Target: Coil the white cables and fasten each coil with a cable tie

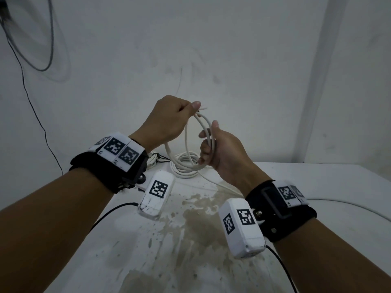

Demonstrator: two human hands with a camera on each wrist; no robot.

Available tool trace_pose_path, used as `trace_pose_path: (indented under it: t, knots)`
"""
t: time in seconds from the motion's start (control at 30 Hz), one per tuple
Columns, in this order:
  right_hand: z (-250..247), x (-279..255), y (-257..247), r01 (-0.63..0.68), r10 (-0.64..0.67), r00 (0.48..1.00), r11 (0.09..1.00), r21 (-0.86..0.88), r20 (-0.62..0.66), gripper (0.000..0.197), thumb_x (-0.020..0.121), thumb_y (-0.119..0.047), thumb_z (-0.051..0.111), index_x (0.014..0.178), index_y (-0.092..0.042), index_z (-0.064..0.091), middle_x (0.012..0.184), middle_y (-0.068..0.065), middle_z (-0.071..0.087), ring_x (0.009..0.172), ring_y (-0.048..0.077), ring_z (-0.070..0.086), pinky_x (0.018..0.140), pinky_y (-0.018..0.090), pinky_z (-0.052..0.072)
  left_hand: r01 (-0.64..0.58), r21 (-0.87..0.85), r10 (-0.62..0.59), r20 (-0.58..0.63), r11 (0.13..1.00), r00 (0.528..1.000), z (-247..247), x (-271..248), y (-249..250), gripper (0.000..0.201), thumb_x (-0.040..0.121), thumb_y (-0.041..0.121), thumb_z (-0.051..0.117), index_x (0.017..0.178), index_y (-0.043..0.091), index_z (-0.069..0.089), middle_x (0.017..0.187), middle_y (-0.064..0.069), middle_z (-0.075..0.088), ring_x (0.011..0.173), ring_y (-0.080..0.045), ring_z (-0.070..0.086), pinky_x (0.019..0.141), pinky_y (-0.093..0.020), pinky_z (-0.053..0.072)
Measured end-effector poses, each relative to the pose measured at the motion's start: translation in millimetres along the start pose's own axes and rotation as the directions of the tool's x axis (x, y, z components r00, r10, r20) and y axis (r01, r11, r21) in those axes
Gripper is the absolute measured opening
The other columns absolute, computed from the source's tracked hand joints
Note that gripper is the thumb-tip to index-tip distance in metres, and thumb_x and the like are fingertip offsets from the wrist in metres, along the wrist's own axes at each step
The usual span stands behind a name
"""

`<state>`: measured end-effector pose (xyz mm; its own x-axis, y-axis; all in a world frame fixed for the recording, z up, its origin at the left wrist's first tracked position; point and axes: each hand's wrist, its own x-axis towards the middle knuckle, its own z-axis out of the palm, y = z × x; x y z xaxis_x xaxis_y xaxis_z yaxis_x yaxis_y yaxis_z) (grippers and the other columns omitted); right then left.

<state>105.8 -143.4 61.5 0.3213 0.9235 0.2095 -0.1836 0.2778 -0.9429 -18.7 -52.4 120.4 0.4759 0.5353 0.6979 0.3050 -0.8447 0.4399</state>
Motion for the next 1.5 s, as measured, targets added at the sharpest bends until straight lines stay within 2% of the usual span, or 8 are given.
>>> trace_pose_path:
  t: [0.17, 0.33, 0.53, 0.87, 1.13, 1.3, 1.4, 1.5]
  knots:
    - [-8, 25, -19, 0.395, -0.506, 0.862, 0.67, -0.629, 0.002, 0.031, 0.107, -0.027, 0.036, 0.125, -0.015, 0.058, 0.122, -0.005, 0.053, 0.121, 0.015, 0.051, 0.107, 0.032, 0.039, -0.05, 0.057, 0.047, 0.055, 0.997, 0.997, 0, 1, 2, 0.055, 0.102, 0.04, 0.049, 0.077, -0.006, 0.069, 0.048, 0.002, 0.028, 0.043, -0.01, 0.03, 0.05, -0.02, 0.028]
    - [-17, 39, -48, 0.418, -0.491, 0.844, 0.348, -0.839, 0.217, 0.027, 0.1, -0.019, 0.051, 0.083, -0.012, 0.07, 0.073, -0.005, 0.07, 0.067, 0.002, 0.061, 0.07, 0.029, 0.045, -0.055, 0.085, 0.056, -0.007, 0.995, 0.998, 4, 0, -3, 0.056, 0.102, 0.036, 0.051, 0.061, -0.003, 0.05, 0.045, 0.004, 0.029, 0.044, -0.011, 0.032, 0.048, -0.021, 0.026]
    - [-19, 25, -48, 0.233, -0.232, 0.971, 0.876, -0.423, 0.056, 0.032, 0.097, -0.027, 0.063, 0.095, 0.004, 0.072, 0.07, 0.005, 0.064, 0.055, 0.015, 0.054, 0.051, 0.024, 0.049, -0.053, 0.009, 0.053, -0.151, 0.999, 0.987, 10, 2, -2, 0.053, 0.102, 0.036, 0.052, 0.052, 0.023, 0.041, 0.044, 0.007, 0.033, 0.044, -0.007, 0.036, 0.05, -0.022, 0.026]
    - [-14, 16, -36, -0.059, 0.078, 0.956, 0.995, -0.075, 0.281, 0.048, 0.106, -0.044, 0.034, 0.086, -0.01, 0.06, 0.073, 0.013, 0.069, 0.074, 0.027, 0.068, 0.091, 0.047, 0.046, -0.147, 0.06, 0.153, -0.114, 0.987, 0.982, 6, 1, 3, 0.046, 0.102, 0.035, 0.051, 0.06, 0.02, 0.053, 0.045, 0.009, 0.038, 0.047, -0.002, 0.043, 0.051, -0.014, 0.028]
    - [-12, 11, -32, -0.259, 0.182, 0.898, 0.955, 0.147, 0.4, 0.043, 0.105, -0.043, 0.032, 0.078, -0.016, 0.053, 0.049, -0.006, 0.031, 0.037, 0.008, 0.026, 0.043, 0.021, 0.028, -0.225, 0.163, 0.247, -0.131, 0.961, 0.96, 13, -3, 4, 0.041, 0.103, 0.037, 0.049, 0.075, 0.012, 0.068, 0.049, 0.013, 0.044, 0.05, -0.003, 0.046, 0.055, -0.015, 0.03]
    - [-2, 20, -31, -0.022, 0.025, 1.0, 0.958, 0.284, -0.008, 0.045, 0.107, -0.043, 0.031, 0.069, -0.02, 0.041, 0.048, -0.006, 0.023, 0.038, 0.009, 0.015, 0.038, 0.022, 0.013, 0.098, 0.263, -0.054, -0.17, 0.96, 0.984, 20, -9, 8, 0.04, 0.103, 0.046, 0.04, 0.119, 0.014, 0.057, 0.112, -0.008, 0.059, 0.107, -0.027, 0.055, 0.086, -0.035, 0.041]
    - [-7, 27, -39, 0.153, -0.054, 0.974, 0.873, 0.464, -0.22, 0.046, 0.107, -0.043, 0.029, 0.07, -0.019, 0.041, 0.051, -0.005, 0.023, 0.038, 0.01, 0.016, 0.037, 0.021, 0.017, 0.303, 0.162, -0.29, -0.095, 0.939, 0.952, 22, -35, 18, 0.041, 0.105, 0.04, 0.039, 0.094, 0.006, 0.06, 0.101, -0.015, 0.066, 0.091, -0.033, 0.062, 0.08, -0.038, 0.049]
    - [-8, 28, -43, 0.229, -0.075, 0.954, 0.809, 0.542, -0.291, 0.047, 0.108, -0.043, 0.028, 0.07, -0.018, 0.042, 0.051, -0.005, 0.023, 0.037, 0.01, 0.018, 0.037, 0.021, 0.021, 0.764, -0.349, -0.584, 0.497, 0.542, 0.642, 40, -64, 36, 0.054, 0.106, 0.043, 0.036, 0.09, -0.001, 0.065, 0.073, -0.012, 0.07, 0.057, -0.022, 0.068, 0.052, -0.028, 0.054]
